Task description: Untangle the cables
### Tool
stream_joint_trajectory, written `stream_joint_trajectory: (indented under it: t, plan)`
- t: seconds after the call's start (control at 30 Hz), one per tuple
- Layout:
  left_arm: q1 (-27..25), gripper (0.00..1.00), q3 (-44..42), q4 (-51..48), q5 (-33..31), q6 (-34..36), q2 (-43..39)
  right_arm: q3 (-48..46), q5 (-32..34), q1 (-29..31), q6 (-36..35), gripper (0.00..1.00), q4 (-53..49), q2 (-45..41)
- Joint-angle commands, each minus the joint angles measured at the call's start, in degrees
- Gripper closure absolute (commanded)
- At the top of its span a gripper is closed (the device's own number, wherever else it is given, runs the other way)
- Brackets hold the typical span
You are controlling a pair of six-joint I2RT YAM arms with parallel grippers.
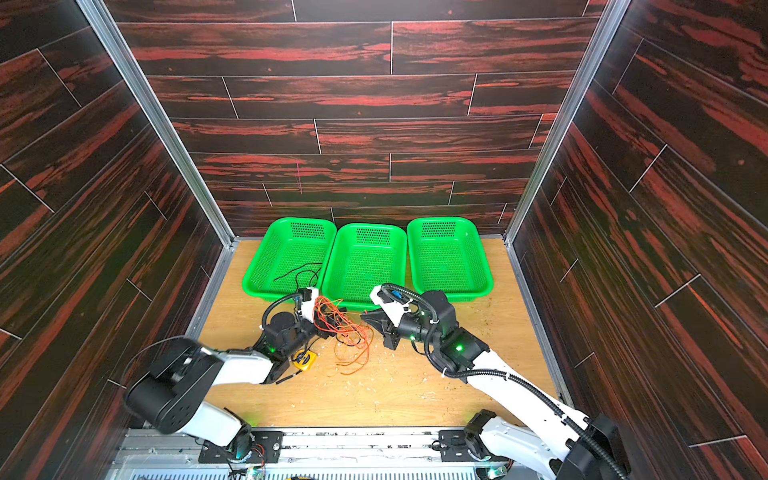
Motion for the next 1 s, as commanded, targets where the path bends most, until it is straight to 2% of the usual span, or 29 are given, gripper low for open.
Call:
stream_joint_trajectory:
  t: [0.0, 0.03, 0.17, 0.3, 0.33, 0.43, 0.47, 0.5, 0.67, 0.7, 0.8, 0.97]
  plan:
    - [0.1, 0.28, 1.7, 5.3, 1.9, -0.1, 2.2, -0.8, -0.3, -0.1, 0.8, 1.0, 2.9, 0.1]
    - [0.1, 0.33, 1.9, 5.6, 2.2, -0.2, 2.5, -1.1, 0.6, -0.1, 0.9, 1.0, 2.7, -0.2]
    - [0.2, 0.7, 2.1, 2.8, 1.8, 1.7, 1.0, -3.4, 6.6, -0.2, 1.5, 1.0, 2.7, -1.8]
    - [0.2, 0.97, 3.3, -9.1, 2.2, 7.1, -3.8, -6.4, 11.3, -1.2, 3.2, 1.0, 2.0, -2.6]
    - [0.1, 1.0, 4.1, -13.2, 2.6, 8.6, -5.1, -7.0, 12.3, -1.3, 3.5, 1.0, 1.7, -2.5]
    - [0.1, 1.0, 7.5, -26.1, 3.5, 12.9, -8.5, -8.8, 15.7, -1.5, 3.9, 1.0, 0.9, -0.9]
    - [0.1, 1.0, 8.1, -28.8, 3.8, 14.3, -9.4, -9.1, 15.8, -1.5, 3.9, 0.97, 0.5, 0.1]
    - [0.0, 1.0, 8.3, -30.3, 4.1, 15.2, -10.1, -9.0, 15.6, -1.5, 3.7, 0.88, 0.1, 1.1]
    - [-0.3, 1.0, 10.2, -37.9, 5.0, 19.2, -12.2, -6.9, 12.7, -1.4, 2.6, 0.59, -1.4, 6.3]
    - [-0.4, 1.0, 10.3, -38.7, 5.1, 19.5, -12.4, -6.9, 11.8, -1.4, 2.3, 0.56, -0.4, 6.5]
    - [-0.7, 1.0, 10.5, -39.3, 5.7, 19.9, -12.6, -6.9, 7.7, -1.3, 0.9, 0.5, 2.0, 7.5]
    - [-1.6, 1.0, 11.7, -40.4, 5.7, 20.6, -11.8, -4.0, 2.2, -0.8, -1.2, 0.48, 1.5, 12.3]
